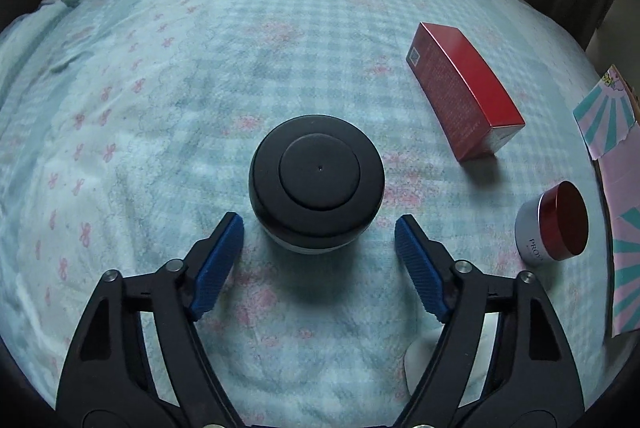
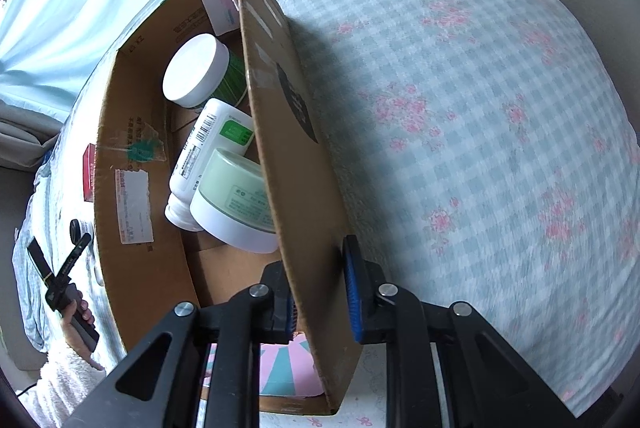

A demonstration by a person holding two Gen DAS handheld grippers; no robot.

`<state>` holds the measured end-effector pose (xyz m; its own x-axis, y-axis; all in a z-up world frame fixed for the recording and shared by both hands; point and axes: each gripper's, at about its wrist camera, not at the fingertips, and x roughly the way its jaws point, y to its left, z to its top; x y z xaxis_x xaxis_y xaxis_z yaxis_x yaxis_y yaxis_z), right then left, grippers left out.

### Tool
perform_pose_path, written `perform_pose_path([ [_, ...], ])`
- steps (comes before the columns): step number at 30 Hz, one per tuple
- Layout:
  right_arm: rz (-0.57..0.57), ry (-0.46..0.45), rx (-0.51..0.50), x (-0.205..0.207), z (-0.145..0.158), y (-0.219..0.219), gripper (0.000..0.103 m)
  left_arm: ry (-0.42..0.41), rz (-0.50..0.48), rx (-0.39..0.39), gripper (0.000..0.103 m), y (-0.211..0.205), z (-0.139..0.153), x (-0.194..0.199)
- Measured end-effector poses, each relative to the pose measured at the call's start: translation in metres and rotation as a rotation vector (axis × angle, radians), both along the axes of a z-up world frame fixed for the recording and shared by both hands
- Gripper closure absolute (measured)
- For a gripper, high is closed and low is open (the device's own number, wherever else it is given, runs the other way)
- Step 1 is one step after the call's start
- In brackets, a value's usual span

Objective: Organize rigid objects
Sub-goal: 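Move the left tool back over the black-lidded jar, then close the left tool on the black-lidded jar and lift it, then carry the black-lidded jar into the box and open the left tool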

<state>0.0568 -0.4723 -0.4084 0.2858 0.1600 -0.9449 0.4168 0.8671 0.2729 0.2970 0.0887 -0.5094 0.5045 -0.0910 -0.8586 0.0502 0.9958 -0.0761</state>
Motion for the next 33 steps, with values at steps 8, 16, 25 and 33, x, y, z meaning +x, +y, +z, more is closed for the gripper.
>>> perform_pose_path([
  [8,-0.035,0.0,-0.006,-0.005,0.0,0.001,0.085,-0.024,0.0,0.005,0.049,0.002,-0.001,0.01],
  [16,-0.04,0.002,-0.014,-0.004,-0.001,0.005,0.085,-0.04,-0.009,0.012,0.049,0.003,0.002,0.008],
  [25,-0.057,0.004,0.0,-0.004,-0.003,0.003,0.084,-0.051,0.026,0.008,0.049,0.005,0.037,-0.001],
  [33,-0.088,-0.002,0.015,-0.007,-0.003,0.001,0.084,-0.078,0.056,0.009,0.05,-0.013,0.116,-0.02],
])
